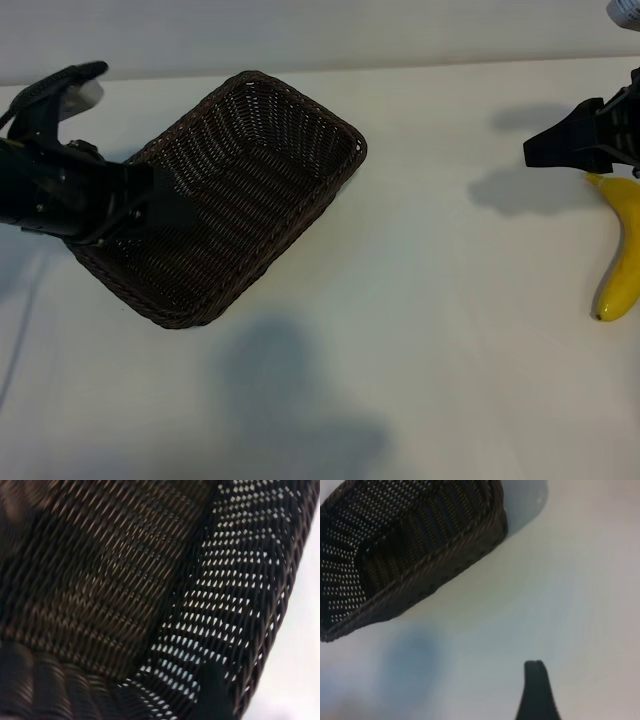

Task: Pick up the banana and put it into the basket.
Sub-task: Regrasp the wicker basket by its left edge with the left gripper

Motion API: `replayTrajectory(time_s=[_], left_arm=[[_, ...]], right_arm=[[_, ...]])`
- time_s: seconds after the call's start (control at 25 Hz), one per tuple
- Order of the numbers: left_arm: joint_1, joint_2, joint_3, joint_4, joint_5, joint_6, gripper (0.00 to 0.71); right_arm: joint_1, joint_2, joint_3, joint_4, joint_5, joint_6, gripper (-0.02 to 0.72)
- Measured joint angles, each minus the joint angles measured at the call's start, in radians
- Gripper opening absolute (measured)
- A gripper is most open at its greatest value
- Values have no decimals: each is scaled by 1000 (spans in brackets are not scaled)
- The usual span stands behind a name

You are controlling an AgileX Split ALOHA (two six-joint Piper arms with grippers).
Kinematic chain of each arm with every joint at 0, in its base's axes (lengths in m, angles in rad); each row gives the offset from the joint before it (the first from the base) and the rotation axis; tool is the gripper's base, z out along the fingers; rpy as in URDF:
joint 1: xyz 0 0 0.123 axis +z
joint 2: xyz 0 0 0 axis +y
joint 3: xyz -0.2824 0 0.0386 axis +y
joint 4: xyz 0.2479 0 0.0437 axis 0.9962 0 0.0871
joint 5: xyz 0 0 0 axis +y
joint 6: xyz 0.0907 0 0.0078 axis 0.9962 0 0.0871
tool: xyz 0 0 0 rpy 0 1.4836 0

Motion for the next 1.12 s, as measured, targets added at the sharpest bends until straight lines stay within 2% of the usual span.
replayTrajectory(time_s=[0.12, 0.2, 0.36, 0.48, 0.88, 1.12], left_arm=[[0, 0, 0, 77, -15, -181, 547], [0, 0, -11, 172, -1, -298, 547], [0, 0, -102, 407, 107, -507, 547], [0, 0, -181, 519, 177, -624, 547], [0, 8, -220, 556, 224, -1009, 547], [0, 77, -220, 556, 264, -1074, 547]], right_arm=[[0, 0, 0, 0, 0, 0, 502], [0, 0, 0, 0, 0, 0, 502], [0, 0, 0, 0, 0, 0, 502], [0, 0, 0, 0, -1, 0, 502], [0, 0, 0, 0, -9, 0, 502], [0, 0, 0, 0, -13, 0, 502]])
